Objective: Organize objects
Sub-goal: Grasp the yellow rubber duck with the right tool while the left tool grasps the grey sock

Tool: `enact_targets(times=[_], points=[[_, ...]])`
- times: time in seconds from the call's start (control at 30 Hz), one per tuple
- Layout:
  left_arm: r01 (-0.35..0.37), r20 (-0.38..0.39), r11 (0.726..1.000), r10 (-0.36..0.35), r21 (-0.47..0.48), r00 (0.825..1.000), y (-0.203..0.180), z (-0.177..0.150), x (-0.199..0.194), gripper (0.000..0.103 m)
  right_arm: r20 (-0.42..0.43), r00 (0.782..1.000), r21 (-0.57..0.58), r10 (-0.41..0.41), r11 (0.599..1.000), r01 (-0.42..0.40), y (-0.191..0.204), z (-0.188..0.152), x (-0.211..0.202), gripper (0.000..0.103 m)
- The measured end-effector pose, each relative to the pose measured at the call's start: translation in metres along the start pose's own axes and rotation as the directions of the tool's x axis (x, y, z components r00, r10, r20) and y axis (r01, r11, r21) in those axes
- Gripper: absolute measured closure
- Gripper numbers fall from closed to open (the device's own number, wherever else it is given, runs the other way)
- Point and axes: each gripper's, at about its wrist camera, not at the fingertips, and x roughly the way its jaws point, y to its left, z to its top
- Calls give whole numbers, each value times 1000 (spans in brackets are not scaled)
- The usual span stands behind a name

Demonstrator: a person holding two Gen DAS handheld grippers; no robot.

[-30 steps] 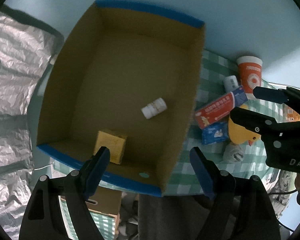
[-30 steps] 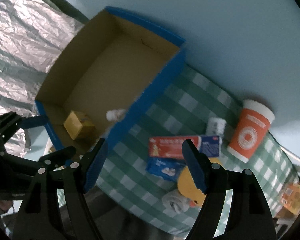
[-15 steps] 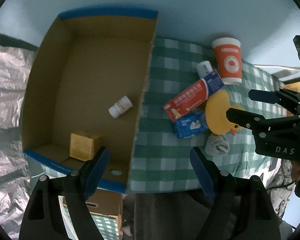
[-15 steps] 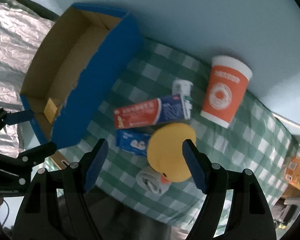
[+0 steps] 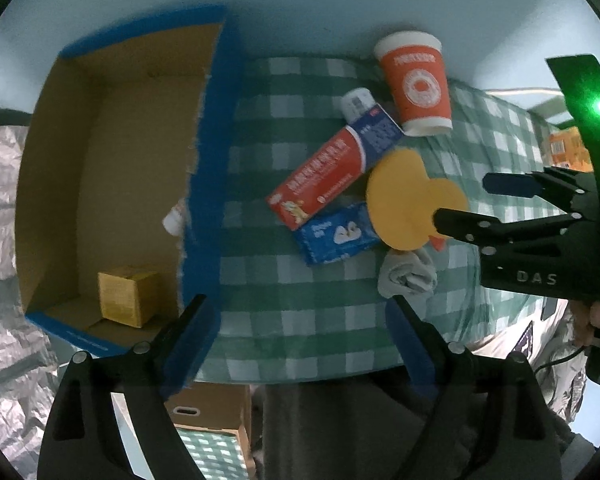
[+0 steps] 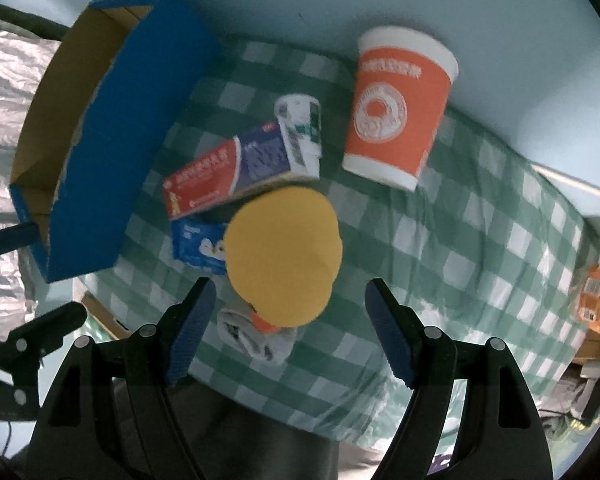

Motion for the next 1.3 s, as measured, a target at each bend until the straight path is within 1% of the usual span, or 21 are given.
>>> enact_targets(times=[0.07,0.13,0.3,0.33,0.4,0.43,0.47,0.57,0.7,0.83,0.87,1.03,1.1,1.3], points=[[-1,-5,1000,1,1,1000,-8,-2,3,14,0,1000,20,21,1000,-21,-5,-3,6,25],[-2,-15,1000,2,-1,1000,-14,-4,8,14,0,1000,15,29,999,-29,-4,-4,8,25],[8,-41,999,-10,-34,999,-24,-7,20,14,9,999,32,51,998,-51,-5,-8,20,26],[10,-48,999,-12,-39,999,-25,-8,23,14,9,999,34,51,998,-51,-5,-8,22,27],[17,-56,998,-20,-56,998,-28,-8,27,14,12,998,36,55,998,-55,-6,-9,27,39],[20,-61,997,-25,-68,998,-29,-9,29,14,11,998,41,65,997,-66,-7,-9,30,47],[23,-66,997,-28,-79,997,-30,-9,31,14,8,997,45,80,996,-80,-7,-9,32,48],[30,-74,994,-37,-102,997,-31,-10,36,14,21,997,24,69,997,-69,-3,-11,31,48],[39,-86,992,-50,-123,995,-33,-10,41,14,5,998,-4,67,998,-67,-5,-13,30,48],[48,-98,990,-61,-134,993,-38,-10,47,14,-13,999,-46,40,998,-40,-12,-20,25,48],[48,-102,990,-62,-134,993,-40,-10,49,14,-27,999,-85,26,996,-29,-15,-23,23,48],[61,-118,989,-77,-136,990,-52,-8,59,14,-58,997,-159,-42,987,32,-38,-40,20,48],[69,-124,990,-85,-127,989,-59,-8,63,13,-76,994,-199,-80,978,63,-46,-48,20,48],[92,-129,989,-106,-113,986,-81,-4,74,13,-112,984,-294,-142,950,104,-57,-66,25,48]])
